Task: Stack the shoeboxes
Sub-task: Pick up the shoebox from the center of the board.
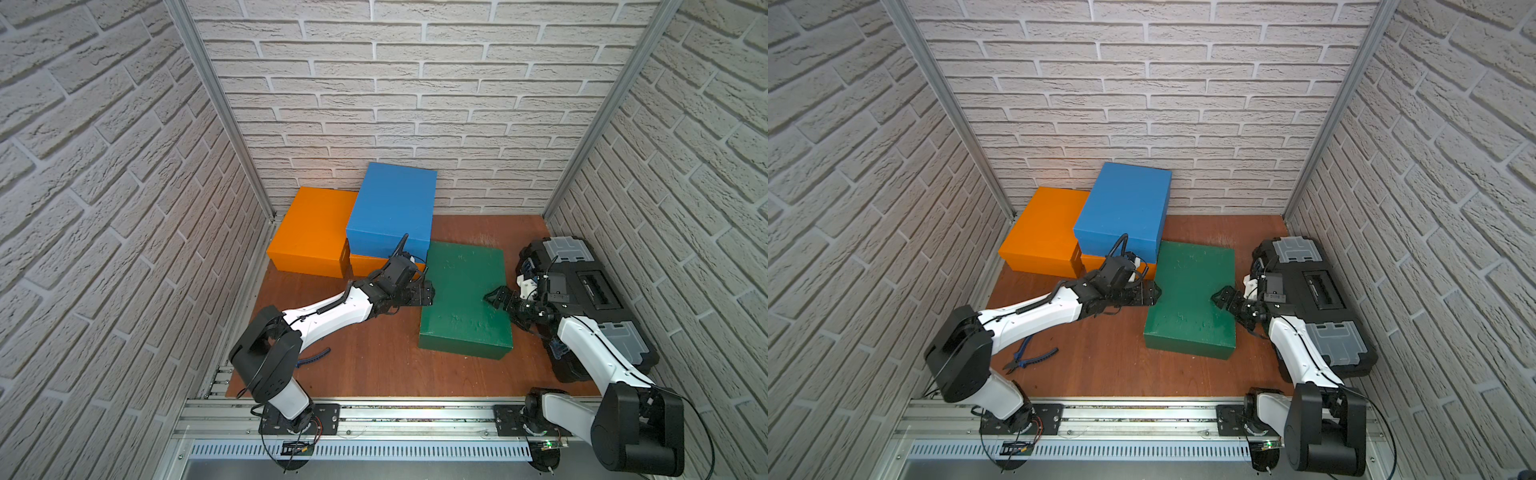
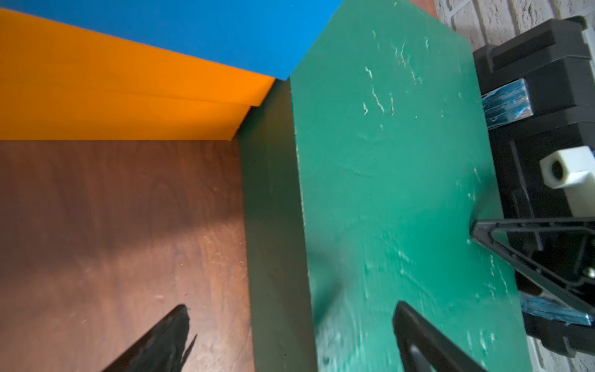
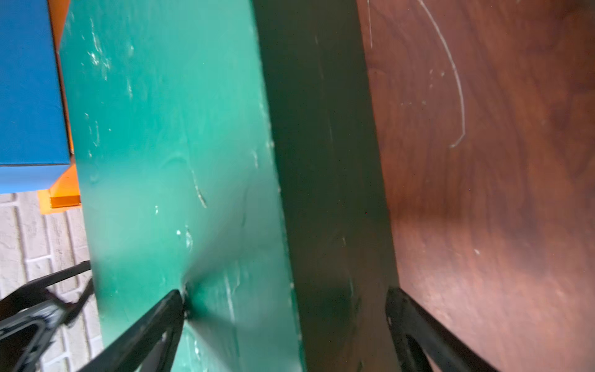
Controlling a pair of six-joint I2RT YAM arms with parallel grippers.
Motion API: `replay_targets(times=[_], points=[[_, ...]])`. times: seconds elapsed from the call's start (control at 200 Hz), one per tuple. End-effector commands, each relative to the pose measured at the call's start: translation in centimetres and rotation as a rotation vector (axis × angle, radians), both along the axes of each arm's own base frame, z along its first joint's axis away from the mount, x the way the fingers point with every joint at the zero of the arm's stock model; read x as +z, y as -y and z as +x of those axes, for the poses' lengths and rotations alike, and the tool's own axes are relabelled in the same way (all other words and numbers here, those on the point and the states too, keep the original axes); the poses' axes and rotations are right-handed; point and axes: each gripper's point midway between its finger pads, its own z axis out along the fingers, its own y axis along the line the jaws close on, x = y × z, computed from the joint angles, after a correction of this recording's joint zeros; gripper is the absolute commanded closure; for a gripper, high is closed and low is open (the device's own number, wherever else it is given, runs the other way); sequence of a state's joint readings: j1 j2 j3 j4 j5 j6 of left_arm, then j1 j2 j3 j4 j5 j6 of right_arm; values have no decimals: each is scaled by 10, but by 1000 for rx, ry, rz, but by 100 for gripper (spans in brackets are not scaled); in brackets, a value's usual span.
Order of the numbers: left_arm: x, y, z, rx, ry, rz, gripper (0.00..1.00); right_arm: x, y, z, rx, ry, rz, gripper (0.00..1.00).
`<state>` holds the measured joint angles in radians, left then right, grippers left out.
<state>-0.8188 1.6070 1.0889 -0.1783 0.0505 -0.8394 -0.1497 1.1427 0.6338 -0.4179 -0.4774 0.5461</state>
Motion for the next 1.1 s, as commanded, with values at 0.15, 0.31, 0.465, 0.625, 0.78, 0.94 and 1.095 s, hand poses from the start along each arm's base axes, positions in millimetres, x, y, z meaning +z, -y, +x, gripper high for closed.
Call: replay_targets(times=[0.15,0.31,0.465,0.625,0.78,0.94,1.095], points=[[3,33,9,-35,16,-84,2,-20,-5,-7,-46,4,63,3],[-5,49,7,-63,-8,-104,2,-21,-5,-11,-59,12,74,4],[-1,70,0,-110,-12,-128,8,-17,-6,-17,-70,22,80,6],[8,84,-6,-146,-7,-137,11,-10,-8,-21,-76,26,96,9],[21,93,-11,-172,-3,-151,12,-3,-14,-25,-76,40,134,16],[40,108,-17,-232,12,-160,17,11,-17,-32,-77,66,151,24],[57,116,-19,-261,32,-175,18,22,-18,-35,-71,89,149,36]])
